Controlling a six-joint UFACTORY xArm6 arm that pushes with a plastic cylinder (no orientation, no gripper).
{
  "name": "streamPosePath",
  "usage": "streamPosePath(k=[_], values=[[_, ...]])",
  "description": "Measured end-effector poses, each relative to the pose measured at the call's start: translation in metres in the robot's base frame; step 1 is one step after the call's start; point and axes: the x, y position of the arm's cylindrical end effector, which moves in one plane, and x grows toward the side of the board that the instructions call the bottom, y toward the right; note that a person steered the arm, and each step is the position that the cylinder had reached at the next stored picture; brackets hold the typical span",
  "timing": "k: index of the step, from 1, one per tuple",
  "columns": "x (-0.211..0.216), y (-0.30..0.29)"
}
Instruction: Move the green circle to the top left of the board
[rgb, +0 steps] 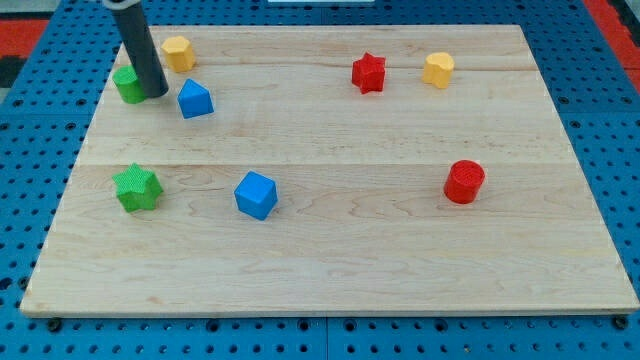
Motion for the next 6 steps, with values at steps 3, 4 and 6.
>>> streamPosePath(k=[3,4,6], values=[[0.0,-0.033],[-0.011,-0.03],[-0.067,-0.032]])
